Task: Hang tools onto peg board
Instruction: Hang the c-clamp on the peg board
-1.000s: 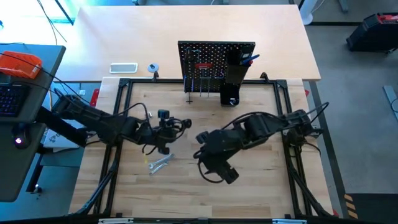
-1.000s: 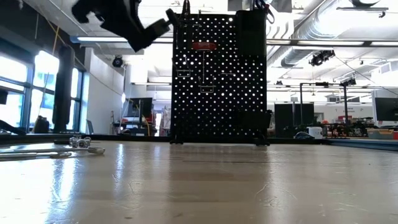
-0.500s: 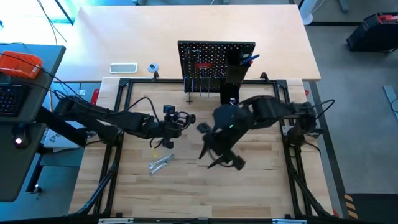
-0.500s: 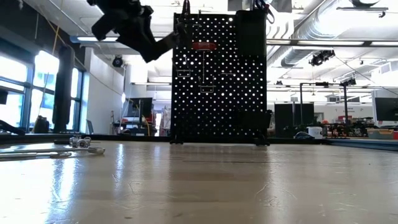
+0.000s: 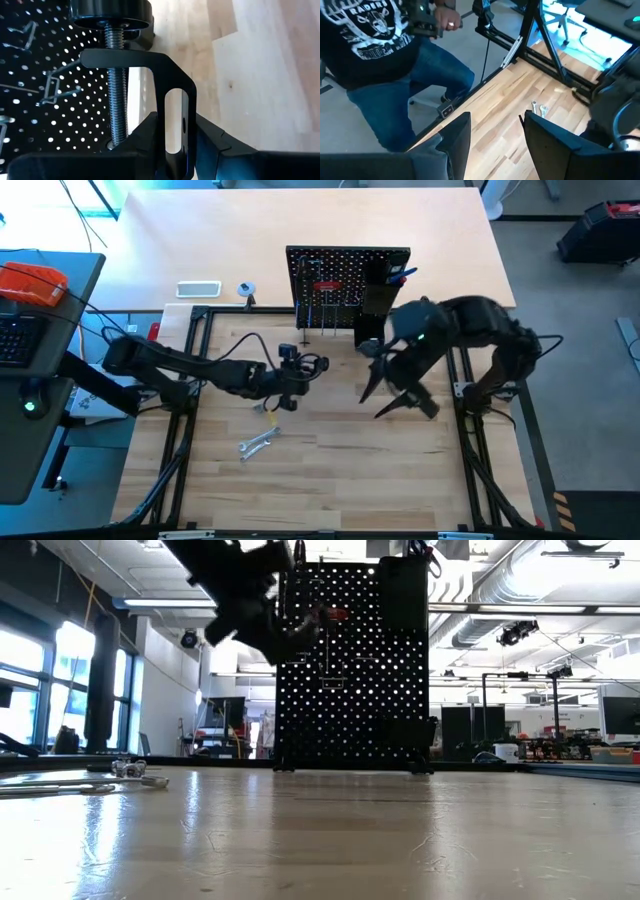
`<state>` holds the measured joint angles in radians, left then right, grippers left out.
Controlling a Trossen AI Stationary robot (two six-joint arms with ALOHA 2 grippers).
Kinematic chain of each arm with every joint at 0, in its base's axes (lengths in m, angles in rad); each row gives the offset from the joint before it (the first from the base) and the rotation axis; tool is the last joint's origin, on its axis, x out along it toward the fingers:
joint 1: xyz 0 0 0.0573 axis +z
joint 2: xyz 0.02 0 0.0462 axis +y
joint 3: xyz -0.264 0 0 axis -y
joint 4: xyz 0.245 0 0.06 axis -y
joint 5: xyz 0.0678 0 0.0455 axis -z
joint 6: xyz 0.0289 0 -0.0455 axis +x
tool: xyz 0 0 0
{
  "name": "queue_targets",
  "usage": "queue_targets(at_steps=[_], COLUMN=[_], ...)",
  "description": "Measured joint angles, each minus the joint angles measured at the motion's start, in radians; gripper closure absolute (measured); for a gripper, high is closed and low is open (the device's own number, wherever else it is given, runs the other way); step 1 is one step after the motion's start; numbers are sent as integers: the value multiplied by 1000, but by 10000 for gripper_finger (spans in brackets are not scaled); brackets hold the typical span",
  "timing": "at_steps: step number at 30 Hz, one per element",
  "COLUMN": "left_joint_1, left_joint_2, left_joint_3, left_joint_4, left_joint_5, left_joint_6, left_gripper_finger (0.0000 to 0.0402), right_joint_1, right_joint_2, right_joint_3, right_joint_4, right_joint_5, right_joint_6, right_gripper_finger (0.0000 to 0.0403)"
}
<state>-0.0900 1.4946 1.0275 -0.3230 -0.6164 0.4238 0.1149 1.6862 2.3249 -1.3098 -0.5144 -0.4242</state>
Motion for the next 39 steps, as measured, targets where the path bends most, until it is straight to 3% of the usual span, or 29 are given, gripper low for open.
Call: queue_targets(at_steps=[24, 35, 39], left_joint_1=[24, 25, 27], left_joint_2=[28, 28, 28], left_joint_3=[0, 0, 0], left_joint_4=[93, 102, 105], left_joint_5=[-68, -52, -51], left_joint_6=[24, -12, -23], left_gripper_finger=[330, 330, 330], right_joint_1=[-172, -200, -200], right_joint_2=[-262, -299, -315], right_joint_3=[0, 0, -62], right_joint_4=[-137, -218, -227], right_joint_5=[-139, -324, -368], right_joint_6=[-118, -185, -236], right_gripper_finger=[226, 226, 226])
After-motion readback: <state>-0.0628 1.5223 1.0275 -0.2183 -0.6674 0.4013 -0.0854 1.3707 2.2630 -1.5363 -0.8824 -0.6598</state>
